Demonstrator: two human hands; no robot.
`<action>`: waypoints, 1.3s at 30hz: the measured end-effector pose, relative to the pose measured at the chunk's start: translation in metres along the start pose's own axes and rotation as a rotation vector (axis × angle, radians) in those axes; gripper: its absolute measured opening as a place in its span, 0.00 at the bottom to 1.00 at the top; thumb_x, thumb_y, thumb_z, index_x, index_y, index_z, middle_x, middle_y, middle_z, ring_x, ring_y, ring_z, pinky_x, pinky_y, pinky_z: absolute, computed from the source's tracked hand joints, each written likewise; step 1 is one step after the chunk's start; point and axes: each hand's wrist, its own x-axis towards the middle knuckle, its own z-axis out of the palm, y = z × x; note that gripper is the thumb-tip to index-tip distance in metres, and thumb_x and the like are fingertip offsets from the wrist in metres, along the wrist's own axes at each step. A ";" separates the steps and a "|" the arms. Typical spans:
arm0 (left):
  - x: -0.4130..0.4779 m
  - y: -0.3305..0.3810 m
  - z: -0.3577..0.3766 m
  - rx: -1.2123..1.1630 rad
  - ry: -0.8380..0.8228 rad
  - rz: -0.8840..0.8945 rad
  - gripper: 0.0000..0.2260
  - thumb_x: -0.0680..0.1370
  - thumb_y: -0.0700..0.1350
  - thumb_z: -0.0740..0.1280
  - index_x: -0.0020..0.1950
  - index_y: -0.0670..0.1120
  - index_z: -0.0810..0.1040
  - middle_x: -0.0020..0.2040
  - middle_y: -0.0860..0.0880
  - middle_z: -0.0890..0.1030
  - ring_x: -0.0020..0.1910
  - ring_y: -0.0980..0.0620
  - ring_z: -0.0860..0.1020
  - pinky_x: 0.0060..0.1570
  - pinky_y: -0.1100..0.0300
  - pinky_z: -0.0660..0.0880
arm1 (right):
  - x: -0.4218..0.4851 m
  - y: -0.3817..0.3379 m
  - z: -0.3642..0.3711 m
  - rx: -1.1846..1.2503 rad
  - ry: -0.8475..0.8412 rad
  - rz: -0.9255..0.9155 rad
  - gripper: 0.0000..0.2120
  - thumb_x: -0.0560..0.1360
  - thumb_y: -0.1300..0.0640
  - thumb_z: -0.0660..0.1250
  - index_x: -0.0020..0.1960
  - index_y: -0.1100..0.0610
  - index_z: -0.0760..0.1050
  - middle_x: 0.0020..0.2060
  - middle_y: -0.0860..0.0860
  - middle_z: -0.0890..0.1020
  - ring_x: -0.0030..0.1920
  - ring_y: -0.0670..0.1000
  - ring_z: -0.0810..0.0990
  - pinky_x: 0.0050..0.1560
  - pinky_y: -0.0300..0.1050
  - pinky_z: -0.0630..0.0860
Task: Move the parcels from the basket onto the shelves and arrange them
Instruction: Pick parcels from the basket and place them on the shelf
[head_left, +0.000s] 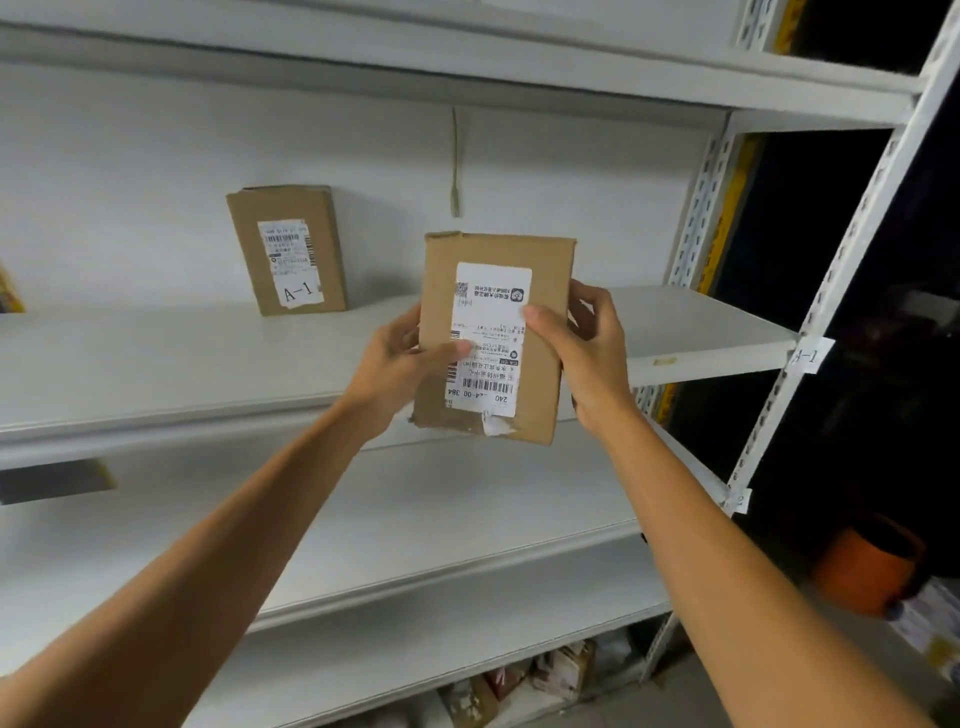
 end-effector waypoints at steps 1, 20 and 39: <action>-0.001 -0.003 -0.005 -0.001 0.022 0.004 0.21 0.71 0.38 0.73 0.64 0.45 0.76 0.57 0.45 0.83 0.55 0.44 0.81 0.50 0.49 0.79 | 0.003 0.002 0.004 -0.028 -0.008 -0.006 0.26 0.67 0.48 0.78 0.61 0.48 0.72 0.59 0.49 0.81 0.57 0.51 0.82 0.55 0.56 0.81; 0.103 -0.022 -0.076 0.194 0.248 0.153 0.23 0.72 0.48 0.74 0.66 0.48 0.74 0.57 0.51 0.83 0.54 0.50 0.82 0.47 0.57 0.80 | 0.151 0.038 0.070 -0.207 -0.373 -0.181 0.39 0.70 0.48 0.76 0.71 0.30 0.56 0.67 0.49 0.71 0.64 0.50 0.74 0.57 0.41 0.75; 0.229 -0.079 -0.115 1.118 0.494 0.161 0.28 0.75 0.50 0.70 0.74 0.51 0.66 0.73 0.45 0.64 0.64 0.44 0.73 0.60 0.48 0.76 | 0.284 0.141 0.109 -0.474 -0.515 -0.138 0.51 0.70 0.42 0.74 0.80 0.46 0.43 0.71 0.48 0.71 0.68 0.51 0.72 0.66 0.51 0.73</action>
